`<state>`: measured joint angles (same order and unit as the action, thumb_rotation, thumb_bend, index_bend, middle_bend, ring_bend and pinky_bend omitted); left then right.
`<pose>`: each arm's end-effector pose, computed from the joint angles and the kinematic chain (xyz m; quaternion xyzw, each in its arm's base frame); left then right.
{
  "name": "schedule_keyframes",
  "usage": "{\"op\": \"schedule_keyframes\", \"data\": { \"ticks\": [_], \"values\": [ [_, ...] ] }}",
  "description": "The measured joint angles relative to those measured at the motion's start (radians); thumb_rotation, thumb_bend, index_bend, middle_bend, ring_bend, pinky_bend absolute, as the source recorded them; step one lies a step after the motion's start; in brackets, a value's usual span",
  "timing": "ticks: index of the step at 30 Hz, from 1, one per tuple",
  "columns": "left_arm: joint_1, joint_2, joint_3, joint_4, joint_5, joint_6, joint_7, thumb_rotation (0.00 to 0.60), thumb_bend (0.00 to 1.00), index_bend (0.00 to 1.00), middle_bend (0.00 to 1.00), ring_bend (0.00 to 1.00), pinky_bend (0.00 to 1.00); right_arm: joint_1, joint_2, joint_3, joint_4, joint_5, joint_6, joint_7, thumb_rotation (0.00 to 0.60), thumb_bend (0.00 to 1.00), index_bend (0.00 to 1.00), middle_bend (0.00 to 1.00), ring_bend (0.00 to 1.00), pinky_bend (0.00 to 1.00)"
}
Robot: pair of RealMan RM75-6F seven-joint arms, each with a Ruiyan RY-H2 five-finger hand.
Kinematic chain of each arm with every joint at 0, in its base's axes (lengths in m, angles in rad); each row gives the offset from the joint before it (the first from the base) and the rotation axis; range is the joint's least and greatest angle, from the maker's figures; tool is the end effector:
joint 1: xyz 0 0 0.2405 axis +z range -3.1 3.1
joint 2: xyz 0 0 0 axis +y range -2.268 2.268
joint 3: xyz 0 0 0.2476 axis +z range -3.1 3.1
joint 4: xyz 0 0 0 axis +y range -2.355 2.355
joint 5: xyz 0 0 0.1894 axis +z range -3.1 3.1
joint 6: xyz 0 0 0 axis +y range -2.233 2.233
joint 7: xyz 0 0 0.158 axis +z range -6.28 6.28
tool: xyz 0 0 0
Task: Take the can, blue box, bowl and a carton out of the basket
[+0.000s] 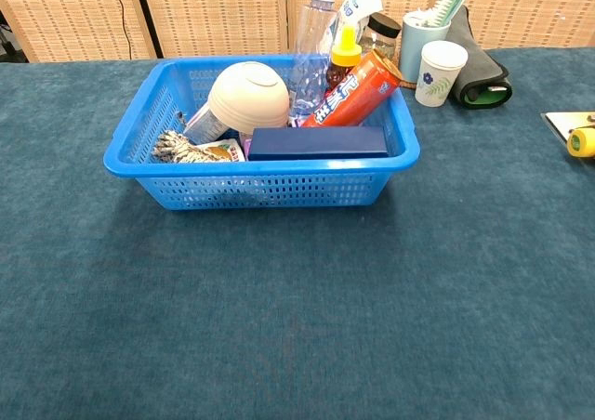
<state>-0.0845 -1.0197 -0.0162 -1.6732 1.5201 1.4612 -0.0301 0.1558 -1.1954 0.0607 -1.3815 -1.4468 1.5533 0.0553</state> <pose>-0.2918 0.1855 0.1896 -0.6112 -0.3973 -0.3729 0.5739 -0.3159 -0.2194 0.1886 0.5850 -0.3226 0.3999 0.6275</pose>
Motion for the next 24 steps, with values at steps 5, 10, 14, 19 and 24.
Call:
{"op": "schedule_keyframes", "data": {
  "ticks": [5,10,14,19,24],
  "values": [
    [0.008,0.003,0.004,0.003,0.011,0.018,-0.011,0.6,0.1,0.0,0.0,0.0,0.0,-0.002,0.003,0.004,-0.005,-0.01,-0.006,0.019,0.6,0.0,0.0,0.0,0.0,0.0],
    [0.016,0.004,0.01,0.001,0.031,0.036,-0.012,0.6,0.1,0.0,0.0,0.0,0.0,0.035,0.001,0.017,0.0,-0.045,-0.034,0.061,0.6,0.0,0.0,0.0,0.0,0.0],
    [0.019,0.002,0.013,-0.001,0.039,0.045,-0.005,0.6,0.1,0.0,0.0,0.0,0.0,0.091,0.007,0.032,0.0,-0.073,-0.091,0.111,0.6,0.0,0.0,0.0,0.0,0.0],
    [0.017,-0.003,0.009,-0.001,0.026,0.037,0.007,0.6,0.1,0.0,0.0,0.0,0.0,0.197,0.007,0.065,0.003,-0.09,-0.208,0.238,0.6,0.0,0.0,0.0,0.0,0.0],
    [0.012,-0.01,0.003,-0.003,0.009,0.026,0.023,0.6,0.1,0.0,0.0,0.0,0.0,0.325,-0.045,0.11,0.06,-0.088,-0.341,0.336,0.6,0.0,0.0,0.0,0.0,0.01]
  ]
}}
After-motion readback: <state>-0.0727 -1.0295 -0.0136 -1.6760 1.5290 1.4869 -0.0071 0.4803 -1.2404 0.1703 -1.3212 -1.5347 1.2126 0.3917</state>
